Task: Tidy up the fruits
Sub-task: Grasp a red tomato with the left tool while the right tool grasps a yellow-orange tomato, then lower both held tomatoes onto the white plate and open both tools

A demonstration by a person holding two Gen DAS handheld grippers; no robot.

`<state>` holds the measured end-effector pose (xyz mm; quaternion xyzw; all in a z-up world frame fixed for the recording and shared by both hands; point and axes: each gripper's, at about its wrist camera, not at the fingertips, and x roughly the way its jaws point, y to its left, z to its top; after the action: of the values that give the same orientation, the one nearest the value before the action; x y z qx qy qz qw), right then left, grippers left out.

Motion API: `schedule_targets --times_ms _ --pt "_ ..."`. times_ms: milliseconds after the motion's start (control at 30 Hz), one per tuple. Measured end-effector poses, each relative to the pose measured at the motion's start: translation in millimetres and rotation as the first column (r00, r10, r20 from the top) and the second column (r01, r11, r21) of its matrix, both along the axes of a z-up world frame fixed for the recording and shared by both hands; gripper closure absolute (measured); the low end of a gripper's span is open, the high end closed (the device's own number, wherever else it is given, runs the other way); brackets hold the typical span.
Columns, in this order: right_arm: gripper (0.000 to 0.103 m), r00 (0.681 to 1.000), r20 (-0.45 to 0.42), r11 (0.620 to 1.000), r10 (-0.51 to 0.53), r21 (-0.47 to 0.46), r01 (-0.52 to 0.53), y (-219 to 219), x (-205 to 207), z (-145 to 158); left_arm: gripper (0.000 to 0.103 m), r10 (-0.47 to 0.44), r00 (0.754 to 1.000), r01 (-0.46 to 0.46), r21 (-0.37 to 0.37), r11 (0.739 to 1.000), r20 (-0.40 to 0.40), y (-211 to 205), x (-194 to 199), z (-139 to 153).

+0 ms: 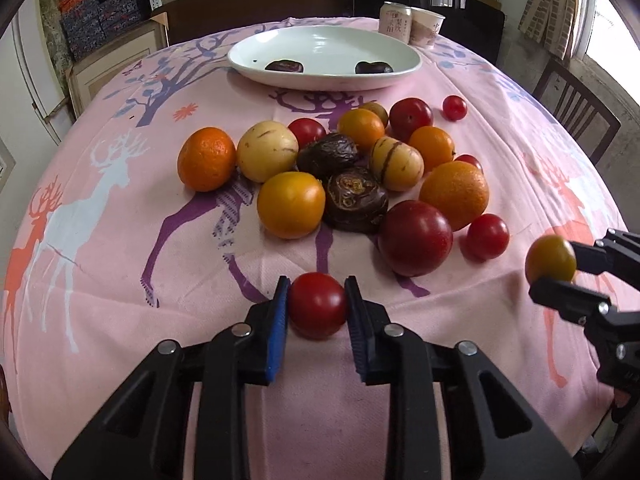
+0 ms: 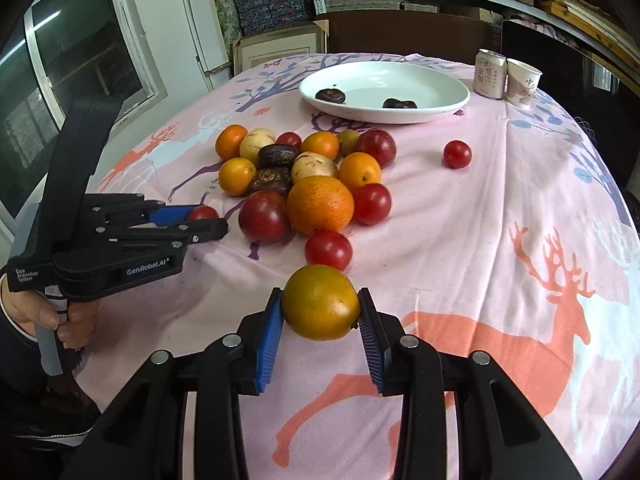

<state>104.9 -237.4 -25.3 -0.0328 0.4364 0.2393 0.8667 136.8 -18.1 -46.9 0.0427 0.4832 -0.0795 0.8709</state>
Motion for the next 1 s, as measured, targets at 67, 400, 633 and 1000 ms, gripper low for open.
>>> schedule_targets --times_ms 67,400,633,1000 --pt "0.065 0.999 0.027 0.999 -0.03 0.013 0.029 -8.6 5.2 8.3 0.077 -0.002 1.0 0.002 0.005 1.0 0.019 0.4 1.2 8.5" --pt "0.066 0.949 0.267 0.983 -0.166 0.123 0.137 -35.3 42.4 72.1 0.076 0.03 0.983 -0.024 -0.032 0.999 0.181 6.3 50.5 86.6" --pt "0.065 0.886 0.393 0.966 -0.245 0.181 0.186 -29.7 102.8 89.0 0.076 0.077 0.973 -0.066 -0.059 0.996 0.216 1.7 131.5 103.7" --pt "0.065 0.981 0.116 0.987 -0.155 0.07 0.148 11.8 223.2 20.2 0.076 0.073 0.992 -0.072 -0.006 0.997 0.106 -16.0 232.0 44.3"
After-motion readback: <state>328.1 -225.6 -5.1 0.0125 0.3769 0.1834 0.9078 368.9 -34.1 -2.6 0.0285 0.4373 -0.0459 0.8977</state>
